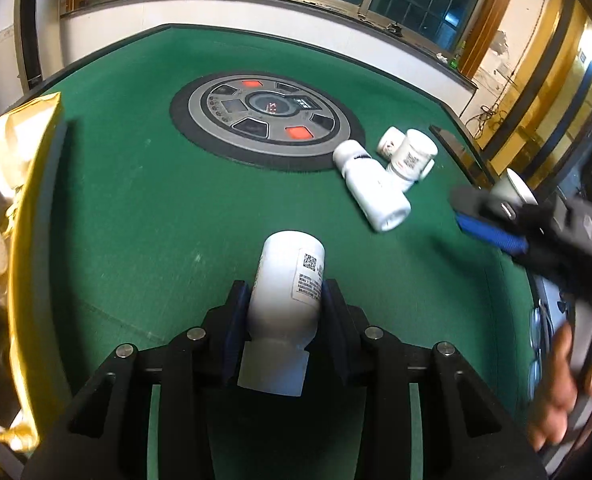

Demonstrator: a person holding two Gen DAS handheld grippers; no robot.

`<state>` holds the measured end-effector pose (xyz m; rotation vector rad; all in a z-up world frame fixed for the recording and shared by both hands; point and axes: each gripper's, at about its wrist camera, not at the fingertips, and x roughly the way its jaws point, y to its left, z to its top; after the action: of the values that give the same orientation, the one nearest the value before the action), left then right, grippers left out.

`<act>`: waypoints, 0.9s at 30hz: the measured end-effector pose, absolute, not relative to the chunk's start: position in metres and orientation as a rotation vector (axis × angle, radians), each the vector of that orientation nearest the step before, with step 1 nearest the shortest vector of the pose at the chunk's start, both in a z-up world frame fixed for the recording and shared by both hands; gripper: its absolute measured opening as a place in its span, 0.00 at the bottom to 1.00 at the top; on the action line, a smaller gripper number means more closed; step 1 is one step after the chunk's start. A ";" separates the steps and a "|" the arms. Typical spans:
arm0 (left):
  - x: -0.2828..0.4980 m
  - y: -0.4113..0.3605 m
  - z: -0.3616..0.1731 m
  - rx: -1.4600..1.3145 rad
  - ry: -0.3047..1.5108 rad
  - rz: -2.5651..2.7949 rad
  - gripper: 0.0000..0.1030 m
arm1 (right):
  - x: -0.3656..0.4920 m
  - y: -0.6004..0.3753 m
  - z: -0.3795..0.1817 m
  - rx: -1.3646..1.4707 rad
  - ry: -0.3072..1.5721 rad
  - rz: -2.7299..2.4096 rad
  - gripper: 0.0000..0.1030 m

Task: Organize rigid objects
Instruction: 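Grasp a white pill bottle with the left gripper while the right grasps another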

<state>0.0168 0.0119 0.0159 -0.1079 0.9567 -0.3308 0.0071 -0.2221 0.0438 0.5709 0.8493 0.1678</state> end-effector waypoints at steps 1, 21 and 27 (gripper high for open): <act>0.017 0.013 0.015 -0.113 0.953 -0.336 0.34 | 0.014 -0.216 0.045 0.545 0.868 0.163 0.35; 0.021 0.013 0.008 -0.160 0.939 -0.327 0.31 | 0.059 -0.174 0.022 0.340 0.930 0.220 0.29; 0.009 0.025 0.013 -0.196 0.929 -0.307 0.31 | 0.052 -0.166 0.034 0.376 0.889 0.263 0.29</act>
<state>0.0090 0.0248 0.0127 -0.1960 0.9287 -0.3065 0.0520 -0.1661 0.0342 0.3759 0.8891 0.2631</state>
